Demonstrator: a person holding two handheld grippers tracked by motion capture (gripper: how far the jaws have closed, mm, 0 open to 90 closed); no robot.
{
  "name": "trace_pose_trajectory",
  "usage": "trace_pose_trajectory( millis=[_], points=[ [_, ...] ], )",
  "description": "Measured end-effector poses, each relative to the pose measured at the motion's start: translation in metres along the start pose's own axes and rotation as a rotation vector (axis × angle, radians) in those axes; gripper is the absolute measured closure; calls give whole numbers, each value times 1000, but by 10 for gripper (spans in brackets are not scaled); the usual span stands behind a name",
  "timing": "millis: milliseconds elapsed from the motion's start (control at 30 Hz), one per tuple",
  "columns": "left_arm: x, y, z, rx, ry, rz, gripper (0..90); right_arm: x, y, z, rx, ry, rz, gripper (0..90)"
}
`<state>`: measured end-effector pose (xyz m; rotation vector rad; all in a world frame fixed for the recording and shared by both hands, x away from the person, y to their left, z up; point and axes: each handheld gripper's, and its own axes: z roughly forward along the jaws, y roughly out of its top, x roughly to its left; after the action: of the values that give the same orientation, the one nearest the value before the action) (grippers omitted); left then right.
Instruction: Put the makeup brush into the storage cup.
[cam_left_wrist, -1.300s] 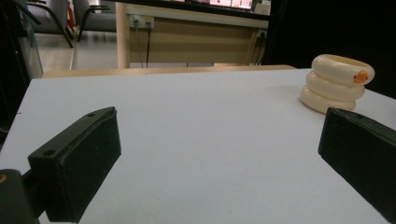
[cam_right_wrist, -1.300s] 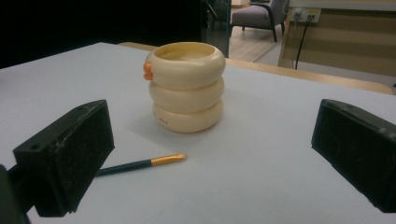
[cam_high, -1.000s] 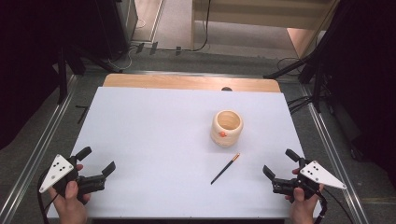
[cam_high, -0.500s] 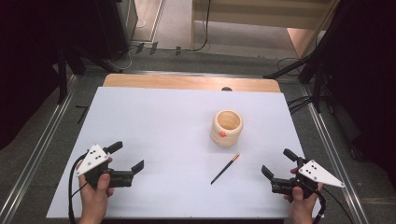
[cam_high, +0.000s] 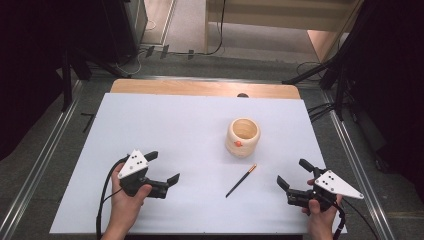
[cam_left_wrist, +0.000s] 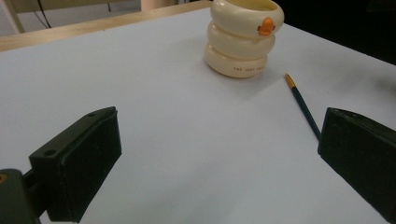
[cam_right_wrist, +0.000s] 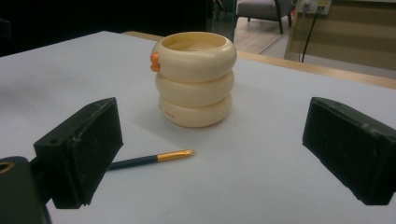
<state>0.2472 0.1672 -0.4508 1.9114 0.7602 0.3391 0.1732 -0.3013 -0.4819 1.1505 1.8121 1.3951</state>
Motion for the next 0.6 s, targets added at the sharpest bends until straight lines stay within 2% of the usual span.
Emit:
trace_pose_trajectory(
  millis=[300,600],
  points=[
    [-10,4,16,11,-32,9,8,6,1,5,20,4,-3,75],
    [-30,10,46,63,-64,28,53,9,0,8,31,2,-3,120]
  ],
)
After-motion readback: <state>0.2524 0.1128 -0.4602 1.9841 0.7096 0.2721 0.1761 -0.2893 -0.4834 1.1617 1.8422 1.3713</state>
